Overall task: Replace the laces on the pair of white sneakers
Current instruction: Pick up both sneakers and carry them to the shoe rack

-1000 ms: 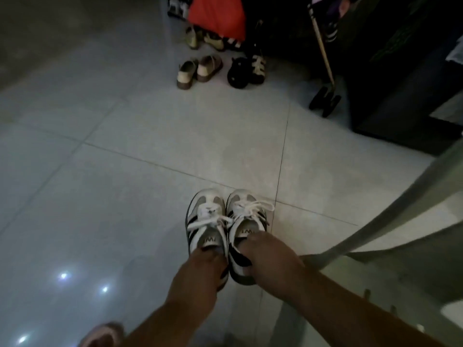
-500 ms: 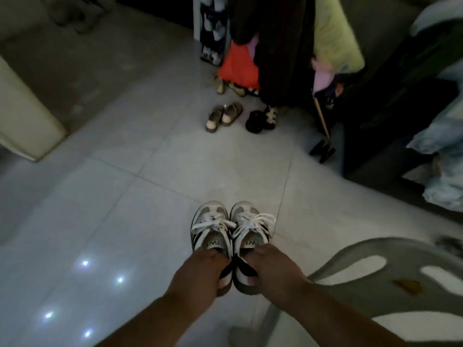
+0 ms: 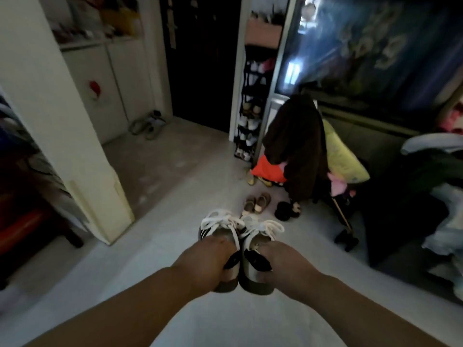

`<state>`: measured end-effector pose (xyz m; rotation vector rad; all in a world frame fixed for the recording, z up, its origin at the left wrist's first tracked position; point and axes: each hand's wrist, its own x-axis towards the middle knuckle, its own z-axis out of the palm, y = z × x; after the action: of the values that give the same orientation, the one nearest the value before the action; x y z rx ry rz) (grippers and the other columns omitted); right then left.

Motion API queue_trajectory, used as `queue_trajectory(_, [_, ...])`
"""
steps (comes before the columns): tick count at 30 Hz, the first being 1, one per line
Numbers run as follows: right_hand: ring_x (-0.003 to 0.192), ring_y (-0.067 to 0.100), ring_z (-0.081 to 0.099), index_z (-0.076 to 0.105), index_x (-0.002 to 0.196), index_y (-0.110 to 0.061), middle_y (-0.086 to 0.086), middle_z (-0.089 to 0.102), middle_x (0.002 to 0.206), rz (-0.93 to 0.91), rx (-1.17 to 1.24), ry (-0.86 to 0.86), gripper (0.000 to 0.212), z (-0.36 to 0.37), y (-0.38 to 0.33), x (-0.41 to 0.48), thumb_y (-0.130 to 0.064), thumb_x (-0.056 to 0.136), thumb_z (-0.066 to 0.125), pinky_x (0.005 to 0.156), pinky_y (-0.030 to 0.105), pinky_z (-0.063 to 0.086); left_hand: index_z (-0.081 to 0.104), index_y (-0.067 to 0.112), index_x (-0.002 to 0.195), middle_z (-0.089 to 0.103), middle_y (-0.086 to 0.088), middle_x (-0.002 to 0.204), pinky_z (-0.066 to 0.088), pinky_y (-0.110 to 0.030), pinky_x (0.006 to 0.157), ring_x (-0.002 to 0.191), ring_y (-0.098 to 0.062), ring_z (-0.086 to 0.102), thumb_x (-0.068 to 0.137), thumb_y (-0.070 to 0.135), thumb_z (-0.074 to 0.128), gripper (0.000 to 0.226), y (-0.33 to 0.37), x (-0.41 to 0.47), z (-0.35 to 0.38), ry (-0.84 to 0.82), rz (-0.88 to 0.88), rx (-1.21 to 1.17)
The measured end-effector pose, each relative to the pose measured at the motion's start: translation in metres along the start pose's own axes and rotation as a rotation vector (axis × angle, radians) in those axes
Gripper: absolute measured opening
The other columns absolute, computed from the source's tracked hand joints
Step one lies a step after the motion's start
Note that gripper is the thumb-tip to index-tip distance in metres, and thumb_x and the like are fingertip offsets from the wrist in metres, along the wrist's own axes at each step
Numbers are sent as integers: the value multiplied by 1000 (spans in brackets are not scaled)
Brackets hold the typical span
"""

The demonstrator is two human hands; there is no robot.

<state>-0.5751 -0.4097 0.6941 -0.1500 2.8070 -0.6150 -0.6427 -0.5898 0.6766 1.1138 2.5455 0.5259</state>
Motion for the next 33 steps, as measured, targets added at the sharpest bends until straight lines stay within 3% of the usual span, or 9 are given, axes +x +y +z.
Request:
queue_trajectory(3, [87, 8, 38, 56, 100, -20, -20, 35, 77, -75, 3, -21, 18, -20, -19, 22, -16, 85, 64, 62, 5, 31, 61, 11, 87, 65, -5, 94, 38, -20, 69, 85, -19, 59, 82, 14, 60, 6, -14, -3, -23, 22, -31, 63])
queue_trajectory(6, [74, 6, 38, 47, 85, -23, -21, 32, 75, -130, -11, -20, 18, -31, -31, 45, -13, 85, 63, 62, 2, 30, 58, 18, 96, 59, -1, 105, 35, -20, 73, 92, -16, 55, 82, 18, 58, 14, -34, 0, -38, 71, -47, 110])
queue_trajectory(10, [66, 3, 37, 32, 65, -32, -18, 32, 71, -153, -30, -10, 42, -36, -27, 85, -10, 79, 64, 57, 9, 28, 57, 18, 107, 55, 1, 113, 29, -18, 73, 103, -16, 52, 83, 21, 58, 24, -49, 21, -59, 85, -57, 199])
queue_trajectory(16, [88, 20, 45, 56, 93, -12, -2, 45, 85, -146, -86, 9, 16, -57, 19, 163, -16, 82, 65, 59, 21, 26, 58, 14, 106, 55, -1, 110, 25, -20, 63, 100, -16, 51, 82, 18, 61, 25, -75, 103, -88, 52, -56, 292])
queue_trajectory(18, [77, 15, 39, 48, 77, -15, -5, 37, 74, -143, -134, 3, 15, -70, 39, 195, -13, 81, 63, 53, 16, 26, 58, 14, 108, 55, 0, 111, 23, -21, 58, 102, -16, 51, 83, 18, 60, 25, -82, 140, -98, 46, -57, 332])
queue_trajectory(20, [70, 14, 38, 44, 71, -16, -2, 41, 73, -129, -142, -6, 21, -89, 66, 236, -9, 82, 61, 52, 16, 25, 58, 13, 107, 56, -2, 112, 22, -22, 63, 103, -18, 51, 82, 17, 61, 25, -93, 190, -108, 57, -50, 322])
queue_trajectory(22, [85, 20, 48, 57, 93, -7, 10, 56, 97, -113, -176, 1, 10, -117, 94, 276, -11, 85, 61, 61, 24, 28, 58, 14, 105, 58, -4, 113, 23, -22, 67, 103, -20, 52, 81, 17, 61, 24, -105, 246, -122, 67, -36, 331])
queue_trajectory(24, [103, 26, 52, 58, 112, -4, 13, 58, 115, -66, -192, 17, 27, -146, 118, 310, -13, 86, 60, 70, 28, 29, 57, 15, 105, 58, -2, 113, 23, -21, 68, 103, -18, 52, 82, 19, 60, 23, -113, 295, -140, 80, -42, 341])
queue_trajectory(33, [104, 26, 54, 58, 103, -9, 11, 57, 109, -70, -224, 96, 20, -239, 189, 456, -11, 83, 60, 79, 31, 40, 59, 14, 114, 56, -2, 119, 40, -26, 86, 110, -20, 51, 82, 24, 64, 34, -180, 462, -206, 126, -38, 272])
